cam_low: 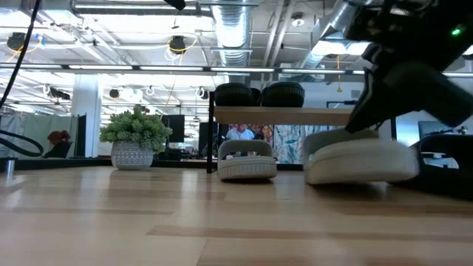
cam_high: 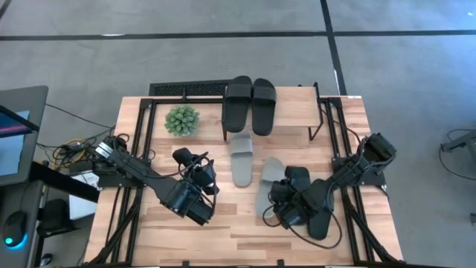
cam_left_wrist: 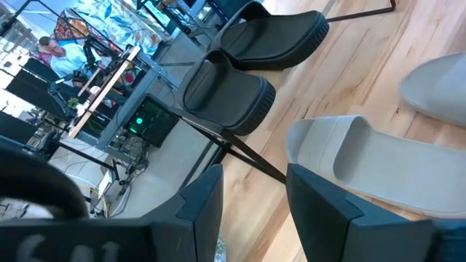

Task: Pick and place slides into the shelf
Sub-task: Put the gray slide under the shelf

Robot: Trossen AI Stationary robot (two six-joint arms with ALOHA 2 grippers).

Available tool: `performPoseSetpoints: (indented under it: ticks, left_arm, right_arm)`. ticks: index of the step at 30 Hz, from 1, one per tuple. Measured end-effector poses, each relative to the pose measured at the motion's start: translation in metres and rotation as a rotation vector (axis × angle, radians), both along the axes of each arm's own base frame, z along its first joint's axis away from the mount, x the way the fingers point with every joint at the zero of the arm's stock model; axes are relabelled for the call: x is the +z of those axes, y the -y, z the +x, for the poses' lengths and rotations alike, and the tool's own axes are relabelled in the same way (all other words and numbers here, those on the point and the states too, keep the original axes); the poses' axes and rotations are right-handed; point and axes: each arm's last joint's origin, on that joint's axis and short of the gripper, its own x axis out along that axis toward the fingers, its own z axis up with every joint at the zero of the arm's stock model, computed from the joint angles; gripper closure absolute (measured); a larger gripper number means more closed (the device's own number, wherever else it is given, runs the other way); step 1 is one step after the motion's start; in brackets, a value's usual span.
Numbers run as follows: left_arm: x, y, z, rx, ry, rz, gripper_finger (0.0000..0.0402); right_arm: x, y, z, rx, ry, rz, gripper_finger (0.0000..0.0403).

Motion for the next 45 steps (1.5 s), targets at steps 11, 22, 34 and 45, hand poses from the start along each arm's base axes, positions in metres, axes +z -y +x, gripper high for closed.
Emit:
performPoseSetpoints:
  ticks: [11,22,34,45]
  left_arm:
    - [0.0,0.0,0.0,0.001,0.003,-0.001,0.026]
    - [0.0,0.0,0.0,0.01,0.023,-0.01,0.026]
    - [0.0,0.0,0.0,0.016,0.036,-0.017,0.026]
    - [0.0,0.0,0.0,0.02,0.047,-0.022,0.026]
  right_arm:
    - [0.002,0.041,0.014,-0.051,-0.064,-0.078,0.0402]
    - [-0.012,0.071,0.024,-0.03,-0.135,-0.041,0.0403]
    - [-0.014,0.103,0.033,-0.012,-0.208,-0.063,0.0403]
    - [-0.012,0.122,0.045,0.028,-0.194,-0.063,0.0403]
